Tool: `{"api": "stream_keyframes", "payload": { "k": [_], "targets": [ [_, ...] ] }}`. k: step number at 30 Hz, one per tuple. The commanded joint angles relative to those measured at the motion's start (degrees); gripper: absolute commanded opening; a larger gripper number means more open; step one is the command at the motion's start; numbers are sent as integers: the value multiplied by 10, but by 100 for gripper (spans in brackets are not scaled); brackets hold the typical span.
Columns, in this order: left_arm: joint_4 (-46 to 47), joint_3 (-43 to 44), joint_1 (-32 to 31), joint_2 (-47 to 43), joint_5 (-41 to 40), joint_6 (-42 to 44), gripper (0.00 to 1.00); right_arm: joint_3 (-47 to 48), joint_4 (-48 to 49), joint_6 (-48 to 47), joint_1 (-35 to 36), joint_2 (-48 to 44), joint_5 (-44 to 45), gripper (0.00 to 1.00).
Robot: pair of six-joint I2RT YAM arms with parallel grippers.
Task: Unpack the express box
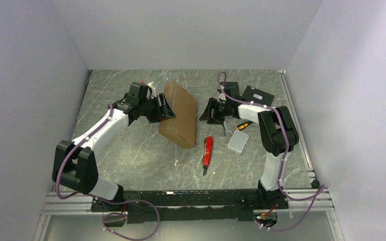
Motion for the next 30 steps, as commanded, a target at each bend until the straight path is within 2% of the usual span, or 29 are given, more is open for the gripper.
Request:
{"api": "stream_keyframes", "payload": {
  "k": [1,5,13,17,25,30],
  "targets": [
    [-123,66,-4,-20,-5,81,64,7,-47,-40,-5,-70,66,64],
    [-187,117,-20,-11,-41,120,65,-10,-68,-64,-4,-127,112,74],
    [-273,181,-79,39,-151,156,73,-61,-128,-98,30,-207,219,77],
    [-291,196,-107,53,-188,160,82,-101,-161,-89,72,-243,289,78],
    [-277,198,-116,40,-159,158,99,-151,-192,-73,108,-322,360,82],
    [-270,207,-115,25,-134,152,99,-159,-193,-54,123,-339,375,85]
  ]
}}
